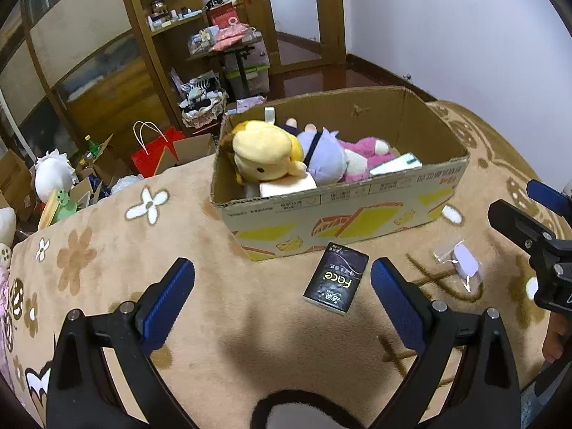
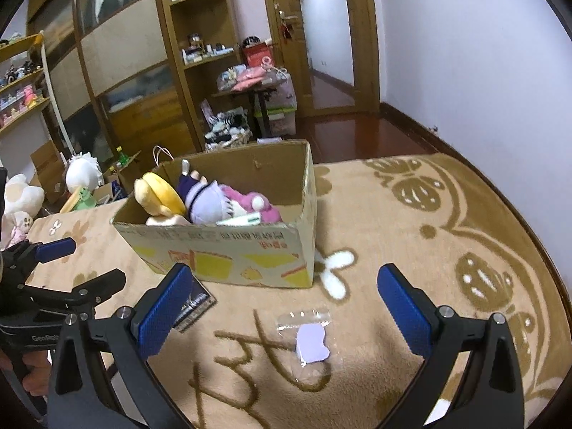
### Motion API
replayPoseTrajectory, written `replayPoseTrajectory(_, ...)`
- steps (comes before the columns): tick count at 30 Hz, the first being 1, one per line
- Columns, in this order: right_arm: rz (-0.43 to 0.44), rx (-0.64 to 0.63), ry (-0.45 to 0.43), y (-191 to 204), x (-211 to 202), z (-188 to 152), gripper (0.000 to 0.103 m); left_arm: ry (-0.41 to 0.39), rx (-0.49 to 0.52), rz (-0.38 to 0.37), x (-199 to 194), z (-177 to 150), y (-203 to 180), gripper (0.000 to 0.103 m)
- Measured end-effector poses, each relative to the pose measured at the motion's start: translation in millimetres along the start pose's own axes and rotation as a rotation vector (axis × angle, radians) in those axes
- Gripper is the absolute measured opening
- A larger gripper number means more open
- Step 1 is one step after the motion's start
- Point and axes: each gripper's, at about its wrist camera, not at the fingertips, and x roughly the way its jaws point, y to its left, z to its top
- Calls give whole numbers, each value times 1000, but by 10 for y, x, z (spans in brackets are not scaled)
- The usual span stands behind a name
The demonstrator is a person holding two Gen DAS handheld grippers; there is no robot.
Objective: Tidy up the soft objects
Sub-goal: 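Approach the black Face tissue pack with the left tool while the right tool approaches the clear sponge bag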
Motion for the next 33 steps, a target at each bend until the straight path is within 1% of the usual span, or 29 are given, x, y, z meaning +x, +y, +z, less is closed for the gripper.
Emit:
replayPoseTrajectory(10, -19, 23, 68, -89, 293, -114, 103, 81, 44, -15, 366, -13, -122, 98)
replayPoseTrajectory(12, -20, 34, 81, -111, 345, -127, 103, 96, 42, -24, 435, -13, -136, 98)
replayPoseTrajectory(14, -22, 45, 97, -135, 398, -146, 103, 123, 25, -55, 512, -6, -130, 98)
replayPoseTrajectory(16, -25, 52, 108, -148, 433, -165, 103, 143, 9, -69, 569, -7, -123, 98)
replayPoseTrajectory(21, -33, 73, 149, -218, 572, -217, 103, 159, 26, -68, 678, -23, -158, 98)
replayPoseTrajectory(27, -28, 129, 202, -324, 704, -287, 103, 179, 53, -69, 798, -38, -212, 98)
replayPoseTrajectory(33, -44, 149, 254, -375, 814, -361, 103, 223, 72, -63, 958, -90, -237, 98)
